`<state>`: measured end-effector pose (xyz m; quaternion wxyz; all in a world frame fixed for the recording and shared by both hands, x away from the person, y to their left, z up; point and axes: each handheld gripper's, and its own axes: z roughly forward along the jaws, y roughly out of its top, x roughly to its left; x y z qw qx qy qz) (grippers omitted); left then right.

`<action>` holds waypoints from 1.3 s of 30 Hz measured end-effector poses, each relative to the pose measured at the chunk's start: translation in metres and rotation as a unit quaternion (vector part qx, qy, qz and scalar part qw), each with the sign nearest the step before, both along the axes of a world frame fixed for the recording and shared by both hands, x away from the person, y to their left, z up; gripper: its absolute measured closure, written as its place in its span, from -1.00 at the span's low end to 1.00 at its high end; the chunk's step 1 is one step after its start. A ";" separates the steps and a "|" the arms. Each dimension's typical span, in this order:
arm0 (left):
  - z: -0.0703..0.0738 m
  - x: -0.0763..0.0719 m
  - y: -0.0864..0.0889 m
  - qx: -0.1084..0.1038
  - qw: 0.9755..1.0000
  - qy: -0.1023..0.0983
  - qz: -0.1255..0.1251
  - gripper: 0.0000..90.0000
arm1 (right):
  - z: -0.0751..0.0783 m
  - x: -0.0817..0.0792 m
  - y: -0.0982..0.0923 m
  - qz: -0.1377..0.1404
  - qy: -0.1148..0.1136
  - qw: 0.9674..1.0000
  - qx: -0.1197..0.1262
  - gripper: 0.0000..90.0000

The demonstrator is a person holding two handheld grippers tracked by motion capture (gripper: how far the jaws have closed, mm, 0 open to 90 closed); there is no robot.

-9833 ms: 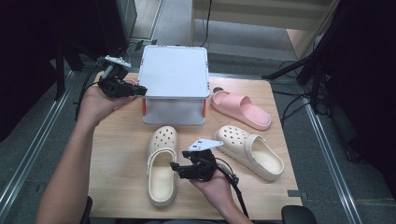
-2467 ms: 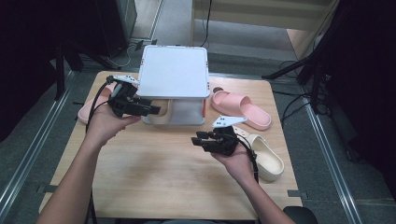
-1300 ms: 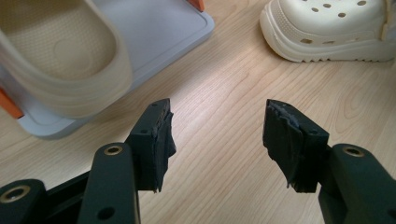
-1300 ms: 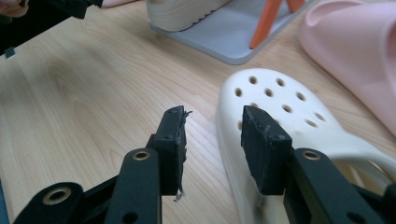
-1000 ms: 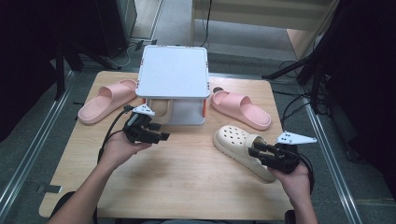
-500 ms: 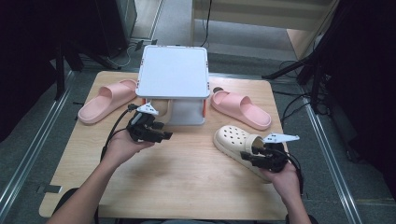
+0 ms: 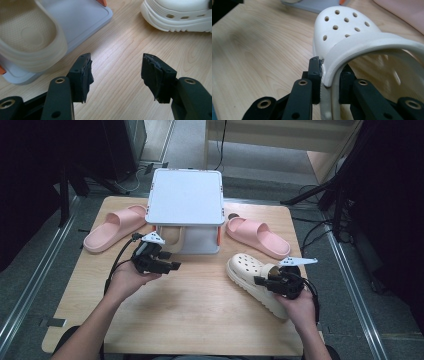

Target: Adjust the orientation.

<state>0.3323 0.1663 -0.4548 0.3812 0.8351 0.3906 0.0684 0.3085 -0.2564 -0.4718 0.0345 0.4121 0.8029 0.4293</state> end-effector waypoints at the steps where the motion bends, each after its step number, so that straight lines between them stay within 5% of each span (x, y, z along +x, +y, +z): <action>1: 0.000 -0.001 0.001 -0.002 1.000 0.000 0.002 -0.07 | 0.001 -0.001 0.004 0.006 -0.005 1.000 0.000 0.73; 6: 0.000 -0.005 0.006 -0.001 1.000 -0.001 0.009 -0.07 | 0.010 -0.003 0.029 0.031 -0.018 0.999 0.013 0.73; 17: -0.002 -0.016 0.018 -0.002 1.000 -0.001 0.027 -0.06 | 0.014 0.003 0.080 0.075 -0.031 0.997 0.002 0.72; 22: 0.001 -0.024 0.020 -0.026 0.999 -0.004 0.028 0.15 | 0.012 0.003 0.099 0.095 -0.030 0.995 -0.007 0.72; 29: 0.001 -0.031 0.018 -0.021 0.999 0.000 0.026 0.34 | 0.005 0.006 0.128 0.122 -0.025 0.992 -0.017 0.71; 39: -0.004 -0.034 0.017 -0.010 1.000 0.009 0.028 0.26 | -0.015 0.006 0.151 0.148 -0.018 0.989 -0.018 0.71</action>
